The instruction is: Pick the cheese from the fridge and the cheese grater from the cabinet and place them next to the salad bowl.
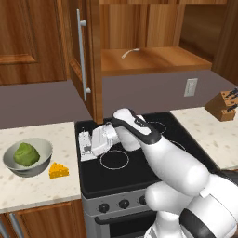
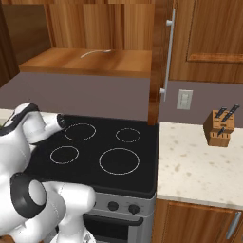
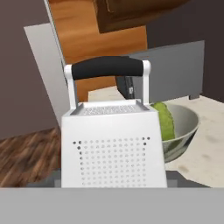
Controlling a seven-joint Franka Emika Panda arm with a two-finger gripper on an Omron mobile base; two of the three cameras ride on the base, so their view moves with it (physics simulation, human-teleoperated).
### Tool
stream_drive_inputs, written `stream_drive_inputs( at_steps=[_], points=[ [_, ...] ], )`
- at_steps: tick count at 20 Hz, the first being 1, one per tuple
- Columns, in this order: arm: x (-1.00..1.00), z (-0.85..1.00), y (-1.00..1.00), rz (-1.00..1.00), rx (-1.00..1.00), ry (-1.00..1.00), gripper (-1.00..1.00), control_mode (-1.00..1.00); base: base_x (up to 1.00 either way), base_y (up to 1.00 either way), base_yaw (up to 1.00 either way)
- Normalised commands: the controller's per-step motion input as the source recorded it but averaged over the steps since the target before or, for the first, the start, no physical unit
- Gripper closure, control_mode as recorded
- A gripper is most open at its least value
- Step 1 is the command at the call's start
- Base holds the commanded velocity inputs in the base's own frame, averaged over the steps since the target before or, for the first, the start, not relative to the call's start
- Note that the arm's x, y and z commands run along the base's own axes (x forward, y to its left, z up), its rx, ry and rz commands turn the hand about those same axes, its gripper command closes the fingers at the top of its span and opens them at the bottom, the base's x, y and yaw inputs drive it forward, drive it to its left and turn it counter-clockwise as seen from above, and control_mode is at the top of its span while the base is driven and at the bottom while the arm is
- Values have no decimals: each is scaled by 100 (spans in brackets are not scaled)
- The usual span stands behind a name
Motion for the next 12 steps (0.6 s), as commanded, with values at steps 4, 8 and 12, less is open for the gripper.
stream_drive_inputs(
  at_steps=[4,8,12],
  points=[
    [25,-8,0,0,-7,0,100,-100,0,0,0],
    [11,-6,0,0,0,1,100,-100,0,0,0],
    [16,-34,7,0,6,2,100,-100,0,0,0]
  ],
)
